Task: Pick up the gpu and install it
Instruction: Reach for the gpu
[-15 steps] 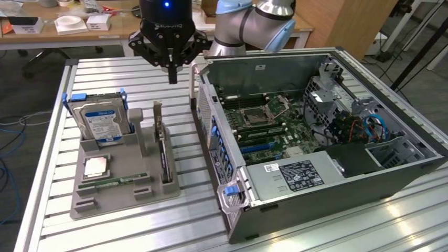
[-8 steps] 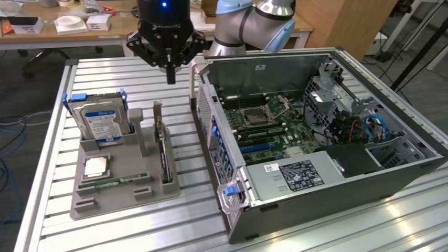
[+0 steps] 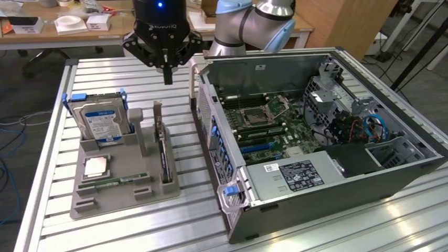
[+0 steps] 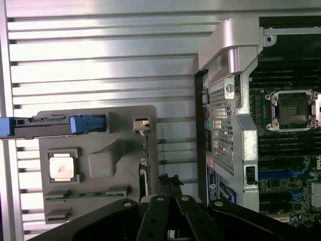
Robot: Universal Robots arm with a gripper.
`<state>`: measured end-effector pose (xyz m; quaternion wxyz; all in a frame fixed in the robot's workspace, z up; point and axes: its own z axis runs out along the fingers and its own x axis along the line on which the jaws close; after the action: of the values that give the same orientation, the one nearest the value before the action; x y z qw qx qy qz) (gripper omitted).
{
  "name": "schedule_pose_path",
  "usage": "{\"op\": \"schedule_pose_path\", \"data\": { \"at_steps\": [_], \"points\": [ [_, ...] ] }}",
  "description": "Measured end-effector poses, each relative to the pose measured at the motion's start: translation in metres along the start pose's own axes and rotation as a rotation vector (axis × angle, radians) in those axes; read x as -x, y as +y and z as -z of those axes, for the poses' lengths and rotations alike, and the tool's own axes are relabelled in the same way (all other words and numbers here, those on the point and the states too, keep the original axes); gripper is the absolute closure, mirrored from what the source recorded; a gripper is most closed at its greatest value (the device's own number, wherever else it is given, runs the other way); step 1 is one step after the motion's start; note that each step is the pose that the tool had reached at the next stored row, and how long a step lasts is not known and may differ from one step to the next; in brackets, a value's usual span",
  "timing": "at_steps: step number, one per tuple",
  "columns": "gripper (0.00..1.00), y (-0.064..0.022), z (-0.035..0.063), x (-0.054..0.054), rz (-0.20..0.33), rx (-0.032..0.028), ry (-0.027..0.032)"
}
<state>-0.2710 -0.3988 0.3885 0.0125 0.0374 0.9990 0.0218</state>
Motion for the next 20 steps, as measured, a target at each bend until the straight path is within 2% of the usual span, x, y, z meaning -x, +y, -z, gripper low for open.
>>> {"op": "schedule_pose_path", "data": {
  "at_steps": [20],
  "points": [
    [0.89, -0.0007, -0.0007, -0.0096, 0.000, -0.0005, 0.0000]
  ]
}}
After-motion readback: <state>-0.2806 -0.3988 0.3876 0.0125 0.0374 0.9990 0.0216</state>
